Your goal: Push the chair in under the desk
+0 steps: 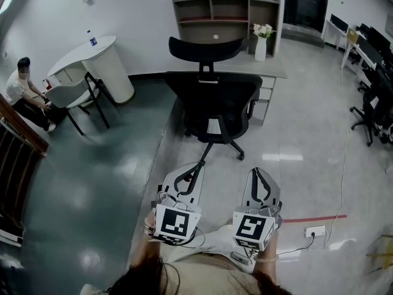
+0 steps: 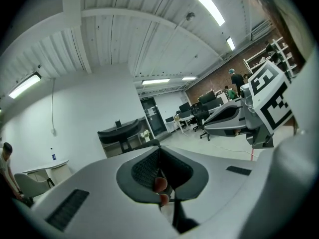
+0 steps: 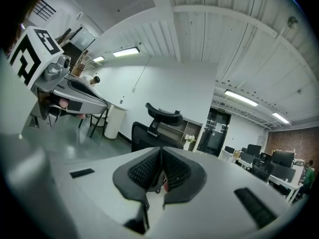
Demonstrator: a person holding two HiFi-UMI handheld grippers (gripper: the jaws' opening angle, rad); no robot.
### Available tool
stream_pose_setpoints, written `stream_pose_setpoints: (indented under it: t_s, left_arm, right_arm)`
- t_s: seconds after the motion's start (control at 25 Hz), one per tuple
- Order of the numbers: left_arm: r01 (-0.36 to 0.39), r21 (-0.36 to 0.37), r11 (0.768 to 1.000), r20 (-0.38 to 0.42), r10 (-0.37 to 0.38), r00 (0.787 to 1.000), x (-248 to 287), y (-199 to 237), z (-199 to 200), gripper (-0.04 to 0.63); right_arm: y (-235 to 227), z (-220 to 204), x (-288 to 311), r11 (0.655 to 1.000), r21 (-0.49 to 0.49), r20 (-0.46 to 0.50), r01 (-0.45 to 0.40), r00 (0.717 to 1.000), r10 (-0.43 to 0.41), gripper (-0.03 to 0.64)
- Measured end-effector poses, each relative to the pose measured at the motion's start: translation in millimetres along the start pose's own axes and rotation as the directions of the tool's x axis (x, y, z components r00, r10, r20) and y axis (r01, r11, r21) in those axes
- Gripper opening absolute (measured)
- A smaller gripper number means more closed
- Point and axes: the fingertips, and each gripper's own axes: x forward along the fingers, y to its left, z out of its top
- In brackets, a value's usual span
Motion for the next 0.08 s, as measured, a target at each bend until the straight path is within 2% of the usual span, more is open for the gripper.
stream_pose_setpoints:
  t_s: [0.08]
  left_arm:
    - [0.01,0.001,1.0,0.015,-0.011,1.0,2.7,-5.5,6.2,0.012]
  right_arm:
    - [-5.6,-0.2,-2.2,1.0,-0.004,0.006,0.001,1.0,-0.001,0.032]
